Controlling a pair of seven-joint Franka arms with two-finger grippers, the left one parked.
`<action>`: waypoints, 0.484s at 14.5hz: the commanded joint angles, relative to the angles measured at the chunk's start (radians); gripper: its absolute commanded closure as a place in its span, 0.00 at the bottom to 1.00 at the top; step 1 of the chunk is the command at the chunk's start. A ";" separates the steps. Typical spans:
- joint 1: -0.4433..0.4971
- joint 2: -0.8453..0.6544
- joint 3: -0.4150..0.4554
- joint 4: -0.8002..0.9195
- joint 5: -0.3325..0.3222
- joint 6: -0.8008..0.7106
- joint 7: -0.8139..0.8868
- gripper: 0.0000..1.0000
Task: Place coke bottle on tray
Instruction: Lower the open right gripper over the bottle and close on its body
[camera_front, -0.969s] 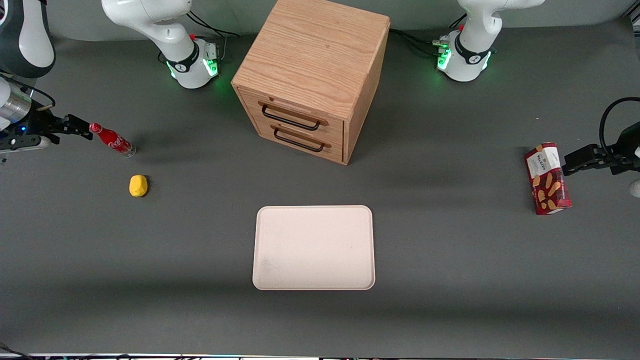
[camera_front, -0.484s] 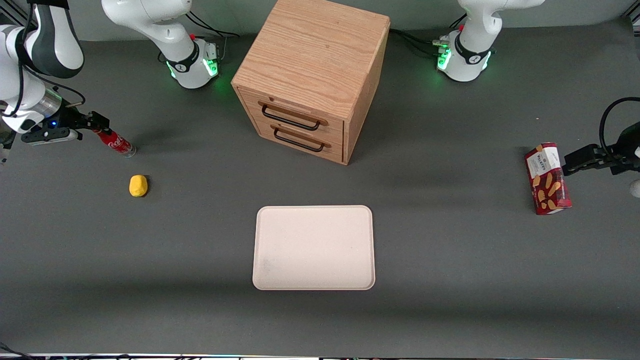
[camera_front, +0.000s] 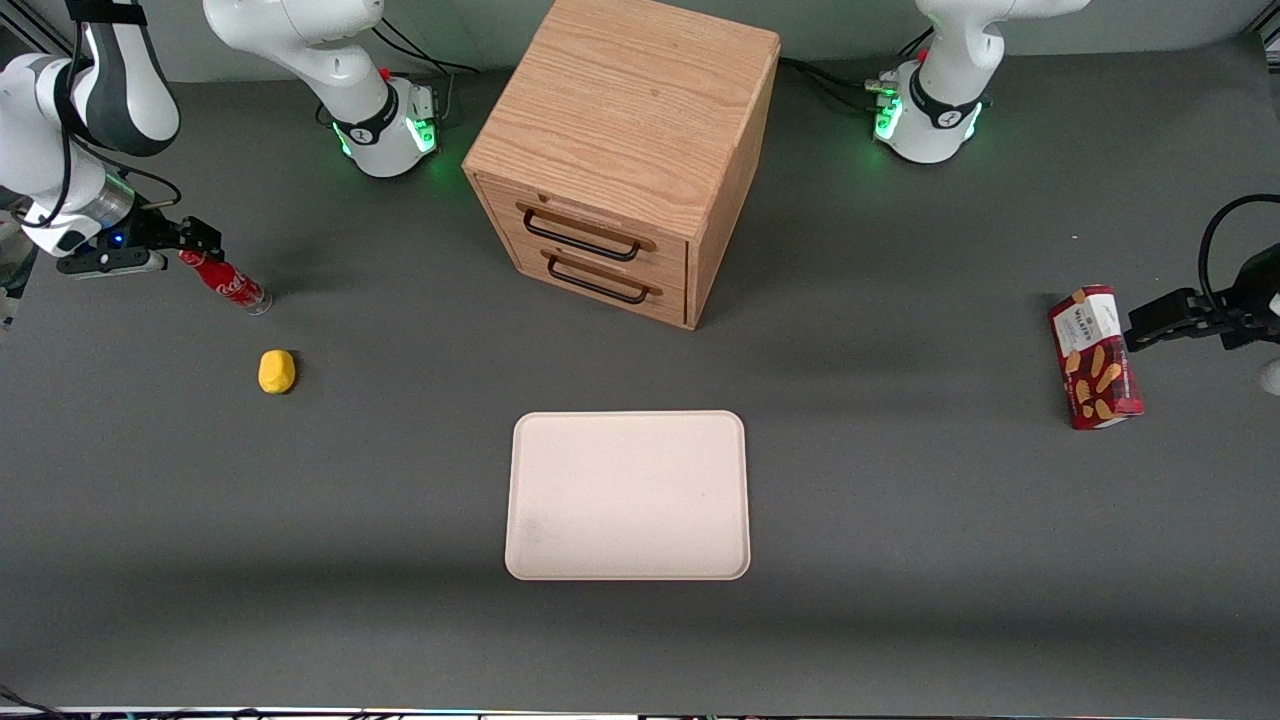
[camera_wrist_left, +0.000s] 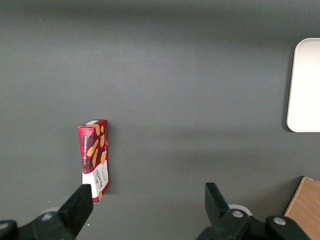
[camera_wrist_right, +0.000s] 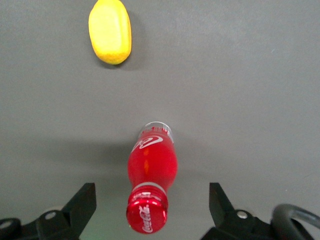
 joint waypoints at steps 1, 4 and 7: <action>0.008 -0.039 -0.023 -0.027 -0.026 0.017 -0.013 0.00; 0.008 -0.039 -0.023 -0.027 -0.026 0.017 -0.019 0.10; 0.008 -0.039 -0.024 -0.024 -0.026 0.023 -0.050 0.25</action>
